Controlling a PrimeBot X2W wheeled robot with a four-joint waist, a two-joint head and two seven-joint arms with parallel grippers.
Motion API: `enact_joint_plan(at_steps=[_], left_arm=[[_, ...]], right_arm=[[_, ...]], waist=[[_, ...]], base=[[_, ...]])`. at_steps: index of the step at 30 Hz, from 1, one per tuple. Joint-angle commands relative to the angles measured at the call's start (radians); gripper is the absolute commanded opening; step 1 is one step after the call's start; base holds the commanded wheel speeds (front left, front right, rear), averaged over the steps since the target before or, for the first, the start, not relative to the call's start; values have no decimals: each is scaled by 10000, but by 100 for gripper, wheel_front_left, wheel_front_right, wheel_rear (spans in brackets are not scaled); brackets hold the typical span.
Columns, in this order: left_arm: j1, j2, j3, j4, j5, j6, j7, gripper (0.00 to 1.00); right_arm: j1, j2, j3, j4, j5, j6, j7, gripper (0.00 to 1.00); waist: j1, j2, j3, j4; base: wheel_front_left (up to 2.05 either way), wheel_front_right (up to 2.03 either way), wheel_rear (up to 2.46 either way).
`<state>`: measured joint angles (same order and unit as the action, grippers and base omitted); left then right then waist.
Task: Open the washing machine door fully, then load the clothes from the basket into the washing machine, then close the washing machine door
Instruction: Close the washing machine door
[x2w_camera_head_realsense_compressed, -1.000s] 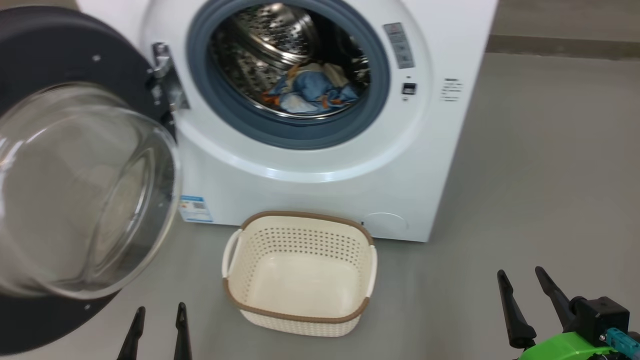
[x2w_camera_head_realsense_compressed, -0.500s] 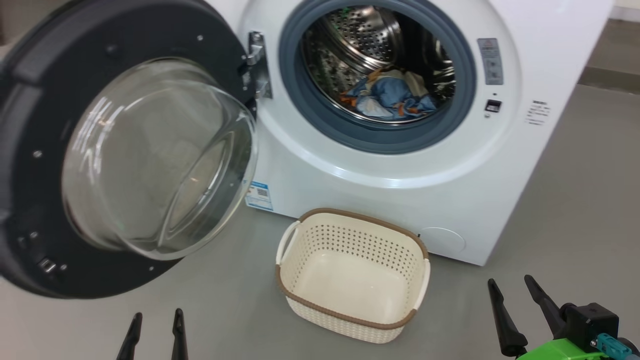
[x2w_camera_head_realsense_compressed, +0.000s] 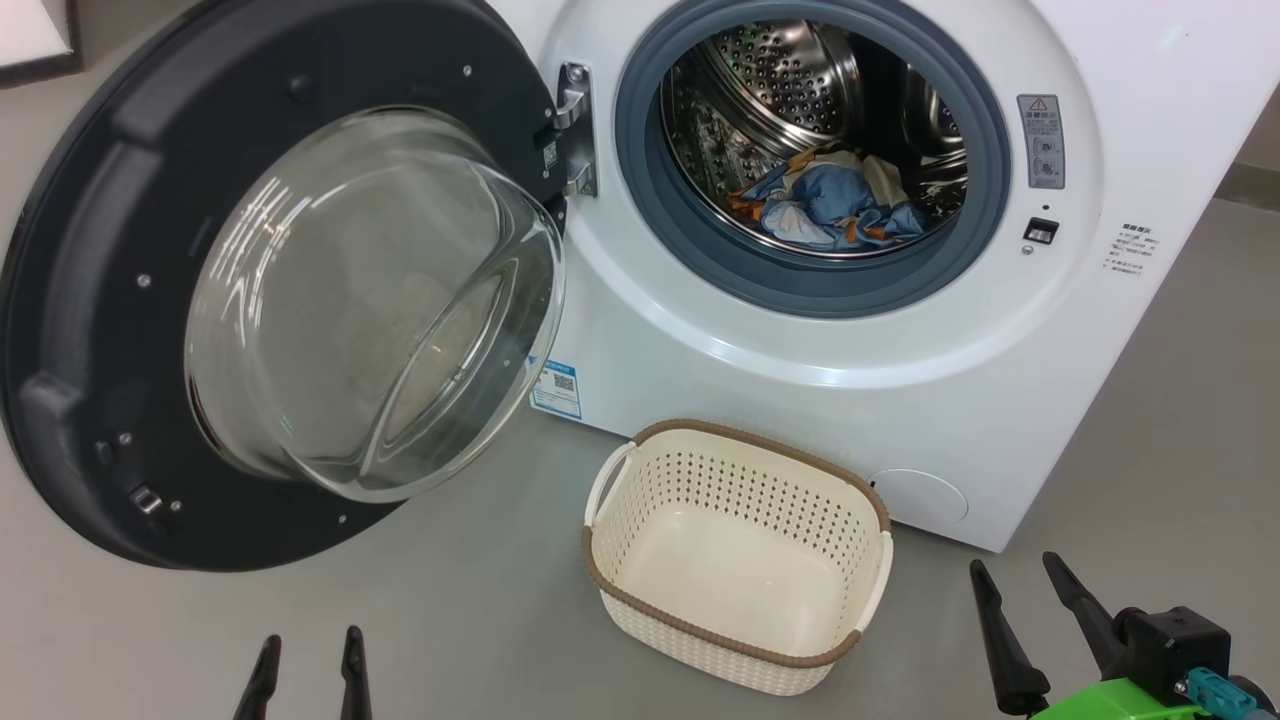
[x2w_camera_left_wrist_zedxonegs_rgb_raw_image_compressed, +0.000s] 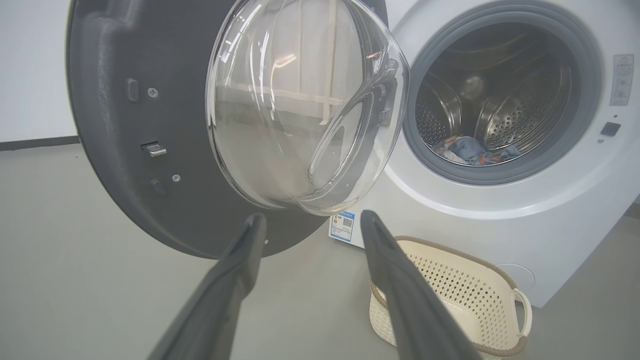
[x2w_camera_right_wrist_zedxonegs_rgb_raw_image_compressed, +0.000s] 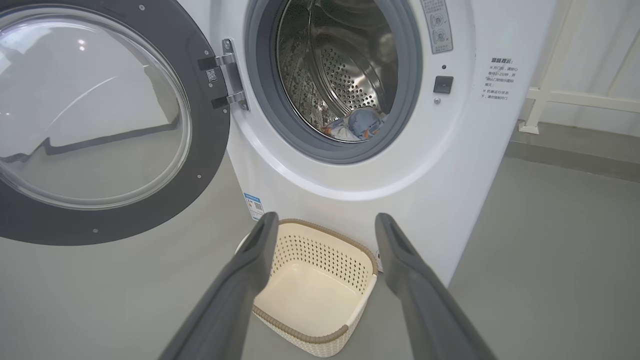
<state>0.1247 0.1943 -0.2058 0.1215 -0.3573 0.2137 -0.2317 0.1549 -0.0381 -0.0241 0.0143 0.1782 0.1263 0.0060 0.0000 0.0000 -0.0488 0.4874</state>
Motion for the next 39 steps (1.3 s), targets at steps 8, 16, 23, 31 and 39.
enact_joint_plan(at_steps=[8,16,23,31,39], left_arm=[[-249,123,313,-327,-102,81,-82,100],[-528,71,167,-578,-146,-167,-162,0],[-1544,149,239,-1633,-326,-538,-147,0],[-4265,867,952,-2430,-901,-1085,560,0],[-7646,2135,2741,263,-3152,-1882,2233,0]], right_arm=[[-217,-122,260,-274,52,44,-51,100],[-277,-122,245,-246,88,44,-7,100],[-264,-122,210,-256,227,44,9,100],[-284,-122,351,-187,364,44,-16,100],[-367,-122,615,-44,512,44,-140,100]], waist=[[0,0,54,-5],[0,0,72,-80],[0,0,48,-99],[0,0,-57,-219],[0,0,9,-770]], base=[[0,0,0],[0,0,0],[0,0,0],[0,0,0],[0,0,0]])
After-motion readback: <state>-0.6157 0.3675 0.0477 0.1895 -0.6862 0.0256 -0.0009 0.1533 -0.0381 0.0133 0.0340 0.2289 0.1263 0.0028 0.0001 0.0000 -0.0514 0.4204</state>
